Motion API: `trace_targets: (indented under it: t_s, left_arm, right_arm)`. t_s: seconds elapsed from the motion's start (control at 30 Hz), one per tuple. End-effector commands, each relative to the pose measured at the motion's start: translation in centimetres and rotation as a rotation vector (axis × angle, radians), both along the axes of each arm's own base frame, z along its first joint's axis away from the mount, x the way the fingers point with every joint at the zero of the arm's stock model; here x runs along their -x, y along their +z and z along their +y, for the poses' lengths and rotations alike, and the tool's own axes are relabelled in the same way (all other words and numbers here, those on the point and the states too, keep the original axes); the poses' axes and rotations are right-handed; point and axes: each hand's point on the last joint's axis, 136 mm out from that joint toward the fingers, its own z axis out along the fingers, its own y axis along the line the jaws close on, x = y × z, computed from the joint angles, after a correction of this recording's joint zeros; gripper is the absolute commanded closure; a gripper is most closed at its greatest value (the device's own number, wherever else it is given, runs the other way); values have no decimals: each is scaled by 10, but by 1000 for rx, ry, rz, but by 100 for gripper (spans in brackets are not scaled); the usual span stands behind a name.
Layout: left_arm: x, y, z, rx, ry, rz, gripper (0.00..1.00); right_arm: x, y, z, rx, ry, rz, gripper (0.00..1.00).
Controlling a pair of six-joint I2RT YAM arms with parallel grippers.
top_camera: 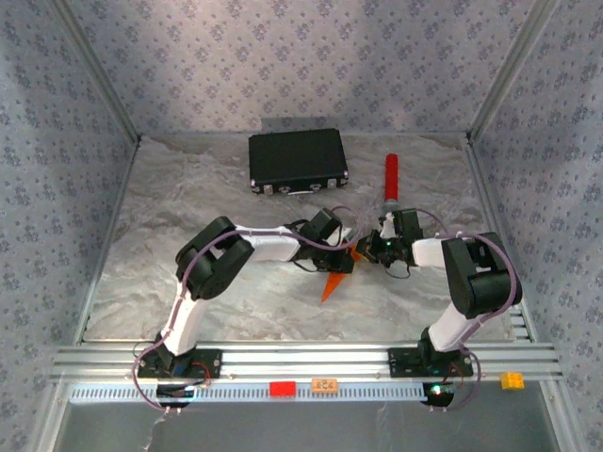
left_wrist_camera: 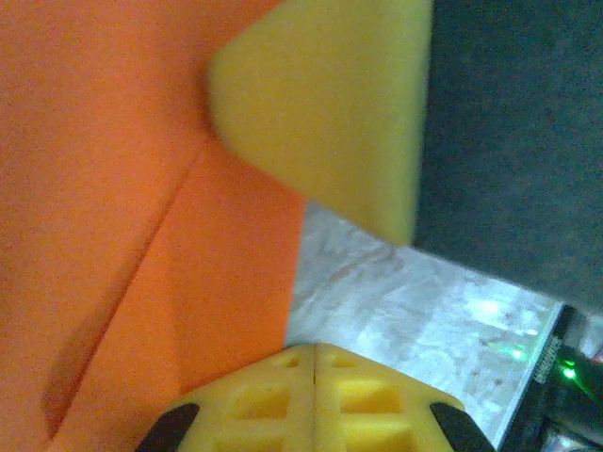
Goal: Fold a paper plane with a square sheet of paper (pick it up from the middle)
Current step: Fold the wing for the fifth time at the center of the table.
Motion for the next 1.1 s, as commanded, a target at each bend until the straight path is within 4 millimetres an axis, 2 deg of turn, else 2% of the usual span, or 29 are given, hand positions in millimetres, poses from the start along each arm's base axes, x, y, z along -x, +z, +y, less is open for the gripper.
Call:
trace_targets:
  t_s: [0.0,0.5,0.9,1.07]
  left_arm:
    - [10,-15,6,-50,-4,22,96]
    - [53,-20,43,-170,-80,7,94]
    - [92,-26,84,-243,-130,20,93]
    - [100,-10,87,-190,-133,-4,93]
  right_arm:
    - [22,-35,-18,101,-32,110,93]
    - [22,-37,-20,101,-33,113,92]
    - [21,-35,-18,97,-29,110,92]
    - [16,-27,-13,75,-11,74,92]
